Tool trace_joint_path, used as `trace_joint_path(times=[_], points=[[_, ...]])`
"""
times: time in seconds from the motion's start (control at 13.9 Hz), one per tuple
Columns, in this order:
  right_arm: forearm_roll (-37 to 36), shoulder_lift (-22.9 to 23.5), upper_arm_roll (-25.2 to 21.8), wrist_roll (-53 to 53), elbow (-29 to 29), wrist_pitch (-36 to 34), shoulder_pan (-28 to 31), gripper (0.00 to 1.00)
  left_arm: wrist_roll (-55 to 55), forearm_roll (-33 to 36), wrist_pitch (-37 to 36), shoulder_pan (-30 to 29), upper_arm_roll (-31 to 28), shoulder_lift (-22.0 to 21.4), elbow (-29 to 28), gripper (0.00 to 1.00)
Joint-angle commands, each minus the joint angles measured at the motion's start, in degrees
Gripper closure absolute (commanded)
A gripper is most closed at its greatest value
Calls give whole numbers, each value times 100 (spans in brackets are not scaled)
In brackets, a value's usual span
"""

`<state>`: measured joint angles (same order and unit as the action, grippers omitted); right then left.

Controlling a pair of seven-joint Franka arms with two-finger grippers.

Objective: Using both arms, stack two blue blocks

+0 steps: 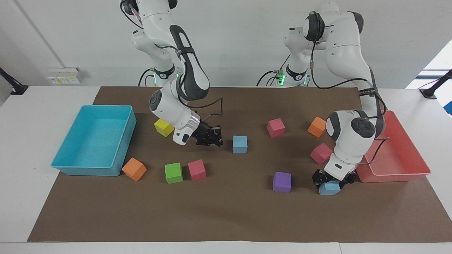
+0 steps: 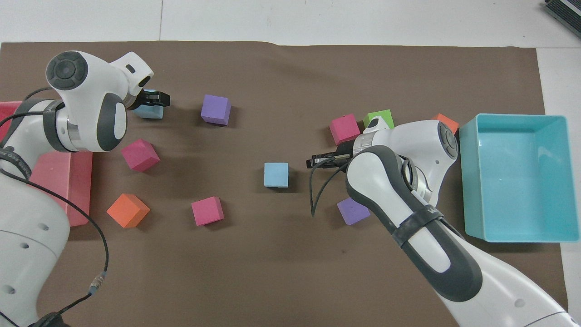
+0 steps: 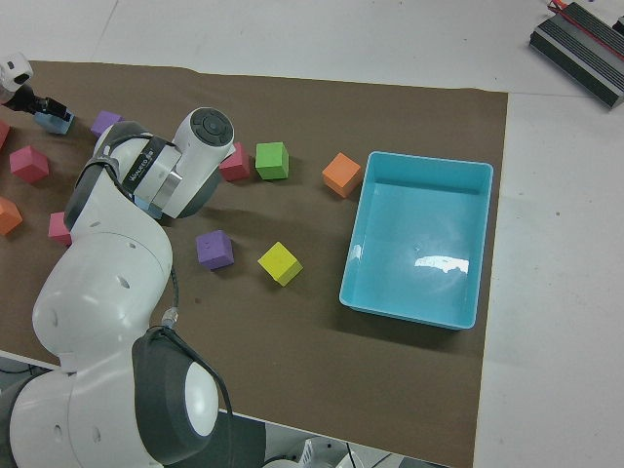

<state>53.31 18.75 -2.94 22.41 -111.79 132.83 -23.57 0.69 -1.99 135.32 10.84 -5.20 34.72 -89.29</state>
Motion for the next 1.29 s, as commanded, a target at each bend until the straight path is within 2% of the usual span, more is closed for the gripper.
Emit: trace_joint_path(times=[0.0,0.14,0.5,0.86,1.22], points=[[416,14,48,299,-150,103,45,100,81,-91,117,67,-52,-97,-150,76],[802,110,57,500,-229,94,37,100,72,-91,73,85,-52,-97,-142,99],[1979,286,57,949,-449,32,-34,100,54,-82,-242,102,-52,-351,-54,100],[2034,330,57,941,-493,-11,-60,100,229,-73,-1068,497,-78,-993,-1,100],[2034,339,57,941,-493,-20,-43,100,1485,-12,-1148,1314,-87,-1107,-54,100]])
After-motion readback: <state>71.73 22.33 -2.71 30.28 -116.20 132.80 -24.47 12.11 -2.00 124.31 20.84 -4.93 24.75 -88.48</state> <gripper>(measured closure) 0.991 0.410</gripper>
